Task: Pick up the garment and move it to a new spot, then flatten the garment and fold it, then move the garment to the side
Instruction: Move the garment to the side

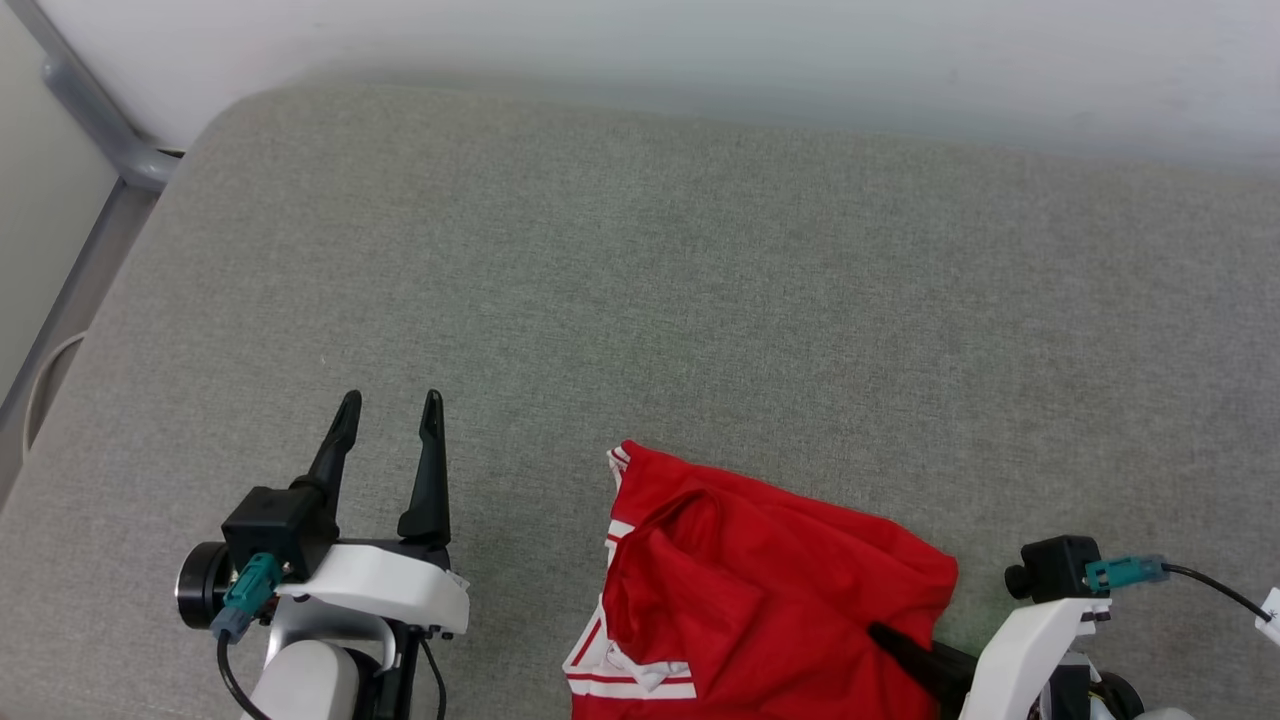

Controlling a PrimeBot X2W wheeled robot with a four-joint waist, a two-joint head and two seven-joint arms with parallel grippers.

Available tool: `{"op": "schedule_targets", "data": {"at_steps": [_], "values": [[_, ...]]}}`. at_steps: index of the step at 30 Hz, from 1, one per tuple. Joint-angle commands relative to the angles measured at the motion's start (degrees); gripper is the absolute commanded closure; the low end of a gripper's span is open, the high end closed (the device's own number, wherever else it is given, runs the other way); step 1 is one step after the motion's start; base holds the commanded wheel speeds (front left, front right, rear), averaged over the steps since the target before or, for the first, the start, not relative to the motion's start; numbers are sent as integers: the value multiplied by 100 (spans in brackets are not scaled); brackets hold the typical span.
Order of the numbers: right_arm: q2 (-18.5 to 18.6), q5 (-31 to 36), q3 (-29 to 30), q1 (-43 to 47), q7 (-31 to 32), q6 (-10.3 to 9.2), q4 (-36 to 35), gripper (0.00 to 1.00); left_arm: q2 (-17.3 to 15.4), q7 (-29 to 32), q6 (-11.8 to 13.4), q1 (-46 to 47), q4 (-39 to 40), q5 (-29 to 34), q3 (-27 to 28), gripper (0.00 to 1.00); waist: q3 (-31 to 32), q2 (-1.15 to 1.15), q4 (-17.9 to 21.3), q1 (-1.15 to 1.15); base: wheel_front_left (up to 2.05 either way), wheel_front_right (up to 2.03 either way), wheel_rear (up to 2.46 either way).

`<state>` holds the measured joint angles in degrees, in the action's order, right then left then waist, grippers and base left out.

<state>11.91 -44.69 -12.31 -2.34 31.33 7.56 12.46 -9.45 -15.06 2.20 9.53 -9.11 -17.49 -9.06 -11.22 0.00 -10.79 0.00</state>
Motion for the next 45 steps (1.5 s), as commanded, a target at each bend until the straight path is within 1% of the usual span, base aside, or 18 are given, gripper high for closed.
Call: {"op": "schedule_targets", "data": {"at_steps": [1, 7, 12, 17, 22, 27, 30, 33, 35, 39, 45], "values": [[41, -1, -59, 26, 22, -15, 136, 100, 24, -11, -28, 1, -12, 24, 15, 0, 38, 0, -1, 0, 0, 0, 0], [255, 130, -37, 31, -163, -15, 93, 100, 66, -11, -105, -145, -134, 135, 97, 0, 394, 0, 65, 0, 0, 0, 0], [483, 404, 38, 135, -92, -13, -89, 100, 63, -11, -140, -353, -127, 193, 123, 0, 701, 0, 312, 0, 0, 0, 0], [757, 639, 245, 256, 155, -12, -262, 100, 66, -11, -151, -489, -99, 209, 140, 0, 812, 0, 730, 0, 0, 0, 0], [921, 725, 397, 70, 394, -11, -365, 100, 92, -11, -153, -556, -40, 228, 127, 0, 763, 0, 1323, 0, 0, 0, 0], [1003, 755, 315, -455, 549, -11, -299, 100, 48, -11, -146, -461, 81, 241, 147, 0, 475, 0, 2020, 0, 0, 0, 0], [1034, 777, 262, -896, 518, -11, -124, 100, -11, -6, -181, -336, 165, 285, 114, 0, 211, 0, 2393, 0, 0, 0, 0], [1168, 793, 223, -1352, 440, -12, 134, 100, -57, 33, -210, -169, 291, 328, 73, 0, -91, 0, 2678, 0, 0, 0, 0], [1255, 838, 216, -1667, 353, -10, 302, 100, -101, 77, -220, -37, 396, 363, 39, 0, -306, 0, 2826, 0, 0, 0, 0], [1448, 923, 424, -2216, 153, -11, 717, 100, -219, 193, -274, 236, 615, 432, -21, 0, -748, 0, 3014, 0, 0, 0, 0], [1694, 970, 932, -2980, -274, -11, 1265, 100, -452, 431, -342, 731, 1090, 604, -72, 0, -1503, 0, 3117, 0, 0, 0, 0]]}}
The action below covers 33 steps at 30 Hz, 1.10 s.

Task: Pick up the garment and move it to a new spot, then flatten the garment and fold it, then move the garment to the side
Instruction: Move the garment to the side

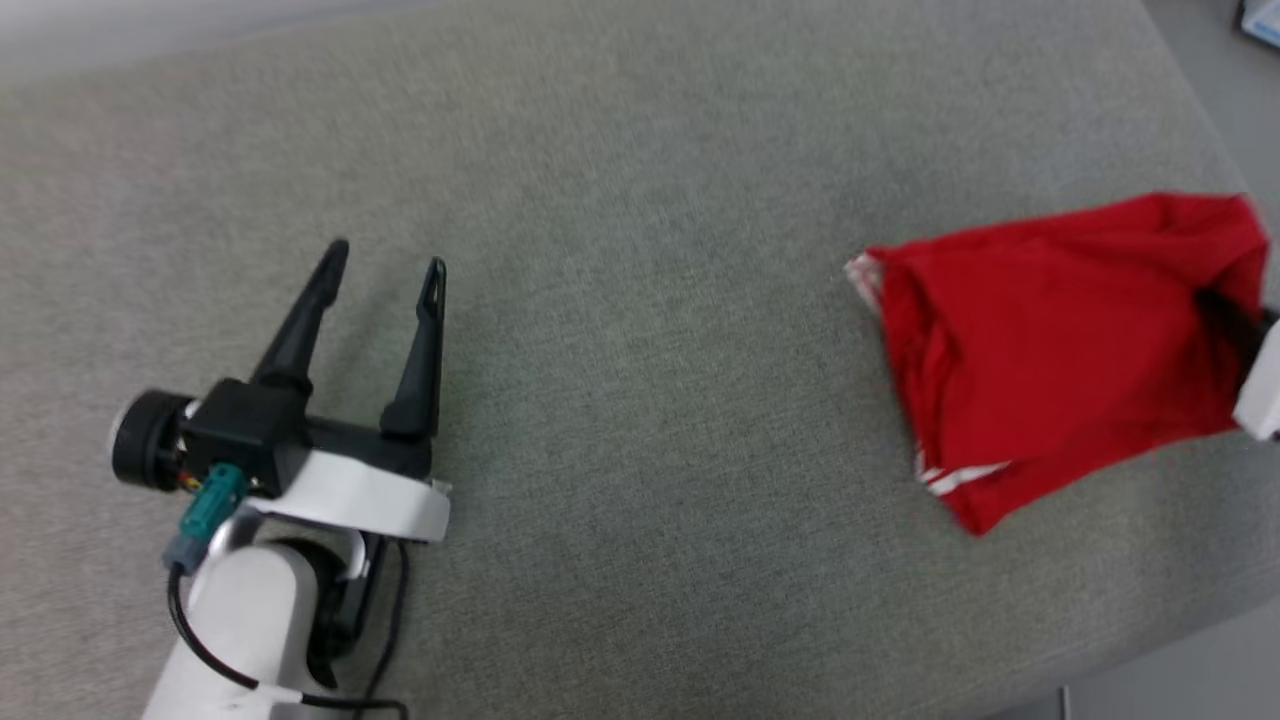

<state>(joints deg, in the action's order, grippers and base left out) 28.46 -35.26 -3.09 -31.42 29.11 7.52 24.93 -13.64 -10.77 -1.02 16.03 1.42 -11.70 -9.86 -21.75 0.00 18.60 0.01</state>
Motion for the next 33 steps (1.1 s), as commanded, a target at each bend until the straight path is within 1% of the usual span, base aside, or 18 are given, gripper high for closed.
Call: {"op": "schedule_targets", "data": {"at_steps": [1, 8, 12, 15, 18, 19, 20, 21, 23, 29, 30, 31, 33], "values": [[78, 36, 90, -194, -114, -8, 108, 100, -67, 50, -34, 171, 127, 52, 1, 0, -571, 0, 175, -1, 0, 0, 0], [407, 163, 580, -830, -584, -8, 693, 100, -324, 349, -87, 627, 662, 222, -24, 0, -1279, 0, 123, -1, 0, 0, 0], [588, 296, 930, -1098, -914, -9, 1006, 100, -395, 488, -87, 802, 925, 293, -53, 0, -1581, 0, 85, -1, 0, 0, 0], [634, 415, 1142, -1221, -1120, -8, 1252, 100, -447, 554, -96, 913, 1044, 317, -82, 0, -1722, 0, 50, -1, 0, 0, 0], [590, 597, 1265, -1325, -1377, -8, 1457, 100, -469, 586, -95, 948, 1104, 344, -113, 0, -1758, 0, 36, -1, 0, 0, 0], [561, 668, 1297, -1353, -1459, -8, 1531, 80, -468, 594, -93, 956, 1115, 343, -129, 0, -1754, 0, 31, -1, 0, 0, 0], [532, 740, 1310, -1366, -1528, -8, 1601, 18, -467, 596, -89, 959, 1120, 341, -142, 0, -1748, 0, 26, -1, 0, 0, 0], [507, 818, 1339, -1390, -1650, -8, 1652, 0, -464, 595, -86, 956, 1115, 337, -151, 0, -1733, 0, 21, -1, 0, 0, 0], [419, 942, 1368, -1455, -1859, -8, 1766, 0, -456, 585, -79, 937, 1093, 318, -166, 0, -1694, 0, 9, -1, 0, 0, 0], [393, 1444, 1465, -1462, -2761, -8, 1956, 0, -417, 504, -44, 841, 973, 248, -166, 0, -1491, 0, -82, -1, 0, 0, 0], [393, 1444, 1465, -1462, -2761, -8, 1956, 0, -417, 504, -44, 841, 973, 248, -166, 0, -1491, 0, -82, -1, 0, 0, 0], [435, 1546, 1485, -1413, -3105, -8, 1974, 0, -380, 454, -14, 767, 884, 200, -171, 0, -1354, 0, -140, -1, 0, 0, 0], [453, 1623, 1496, -1335, -3448, -8, 1993, 0, -317, 383, 24, 684, 756, 156, -175, 0, -1157, 0, -213, -1, 0, 0, 0]]}}
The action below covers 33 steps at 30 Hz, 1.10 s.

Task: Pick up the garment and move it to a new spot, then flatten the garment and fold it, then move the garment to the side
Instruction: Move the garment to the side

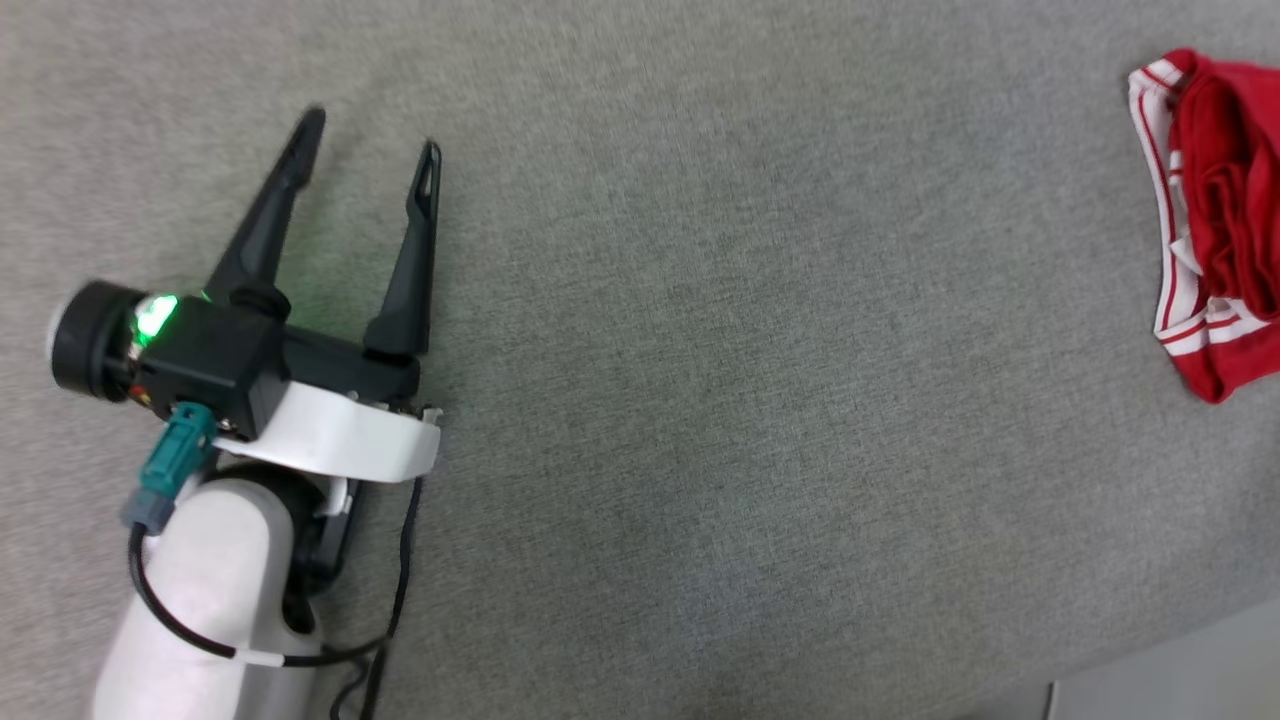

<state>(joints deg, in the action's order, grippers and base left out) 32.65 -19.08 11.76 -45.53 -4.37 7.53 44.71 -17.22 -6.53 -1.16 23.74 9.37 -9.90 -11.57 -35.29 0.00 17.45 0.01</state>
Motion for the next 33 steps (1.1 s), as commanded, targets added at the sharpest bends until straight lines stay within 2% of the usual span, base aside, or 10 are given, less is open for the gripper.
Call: {"op": "schedule_targets", "data": {"at_steps": [1, 5, 11, 19, 33], "values": [[21, 54, 35, 127, -268, -9, 26, 0, 78, -95, 56, -140, -114, -50, -5, 0, 316, 0, -139, -1, 0, 0, 0], [-72, 161, 39, 320, -651, -9, 9, 0, 179, -211, 132, -345, -344, -149, -5, 0, 668, 0, -260, -1, 0, 0, 0], [-475, 378, 7, 1015, -1014, -9, -430, 0, 394, -448, 276, -763, -885, -333, 15, 0, 1372, 0, -549, -1, 0, 0, 0], [-1412, 649, 23, 2221, -1071, -9, -1649, 0, 605, -651, 429, -1217, -1483, -547, 101, 0, 2128, 0, -982, -1, 0, 0, 0], [-2527, 1216, -314, 3971, -785, -8, -3634, 0, 706, -807, 570, -1785, -2034, -764, 274, 0, 3089, 0, -1766, -1, 0, 0, 0]]}}
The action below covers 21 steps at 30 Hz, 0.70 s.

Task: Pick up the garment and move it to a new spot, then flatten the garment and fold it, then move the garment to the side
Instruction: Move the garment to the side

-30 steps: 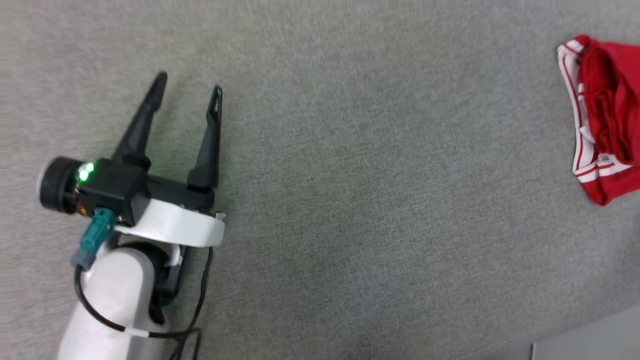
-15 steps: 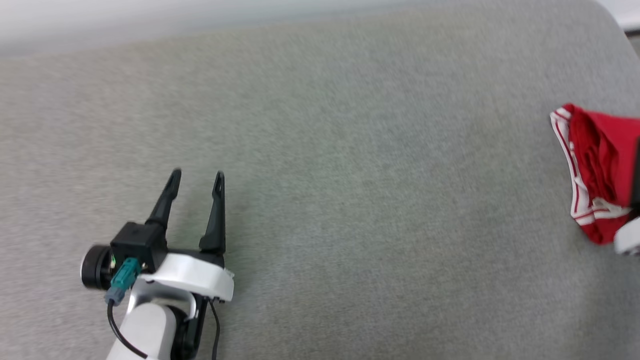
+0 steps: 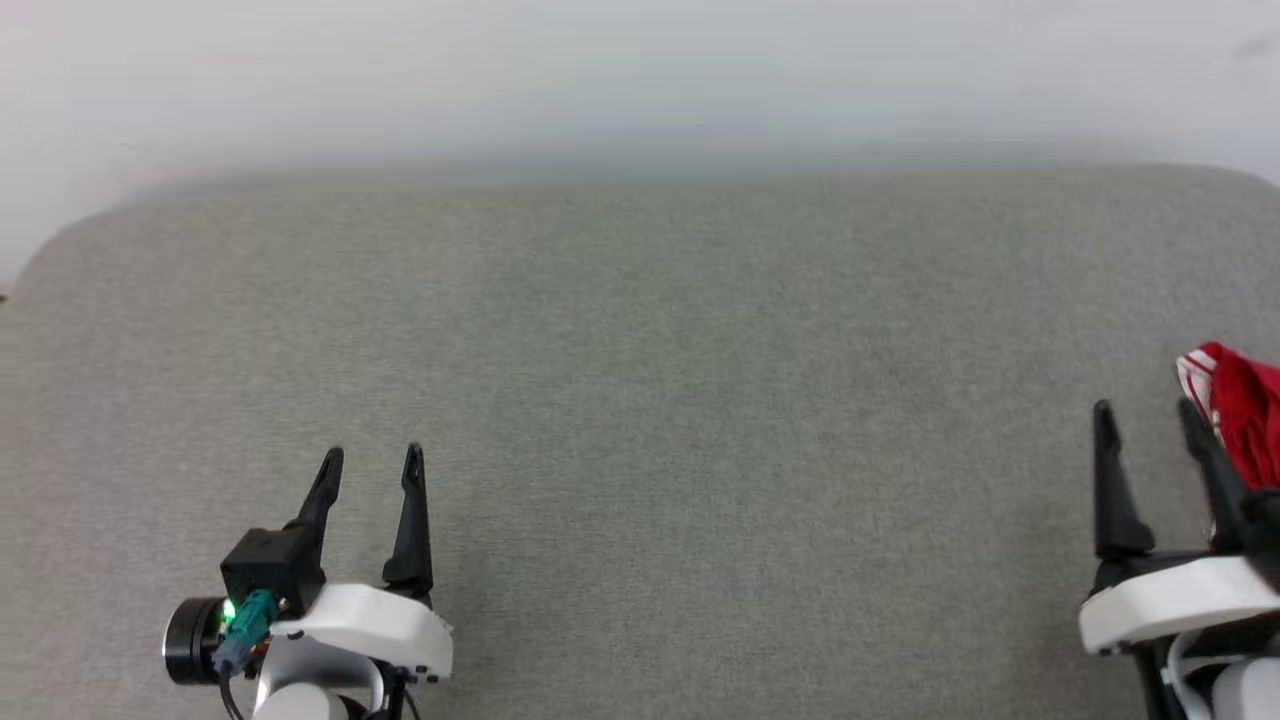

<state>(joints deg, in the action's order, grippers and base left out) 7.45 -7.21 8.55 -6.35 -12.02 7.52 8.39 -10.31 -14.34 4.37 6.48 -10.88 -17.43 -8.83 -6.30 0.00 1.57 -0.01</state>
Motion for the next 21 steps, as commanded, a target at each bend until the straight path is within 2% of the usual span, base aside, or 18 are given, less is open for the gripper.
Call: {"op": "schedule_targets", "data": {"at_steps": [1, 7, 21], "values": [[-71, 54, -62, 155, 38, -7, -135, 0, 9, -34, 21, -90, -31, -16, 12, 0, 242, 0, -217, 1, 0, 0, 0], [-308, 163, -328, 701, 335, -7, -693, 0, -59, -56, -9, -272, -204, -22, 47, 0, 581, 0, -386, 1, 0, 0, 0], [-460, 81, -218, 1654, 842, -7, -1617, 0, -55, -82, -94, -527, -451, -21, -43, 0, 908, 0, -360, 1, 0, 0, 0]]}}
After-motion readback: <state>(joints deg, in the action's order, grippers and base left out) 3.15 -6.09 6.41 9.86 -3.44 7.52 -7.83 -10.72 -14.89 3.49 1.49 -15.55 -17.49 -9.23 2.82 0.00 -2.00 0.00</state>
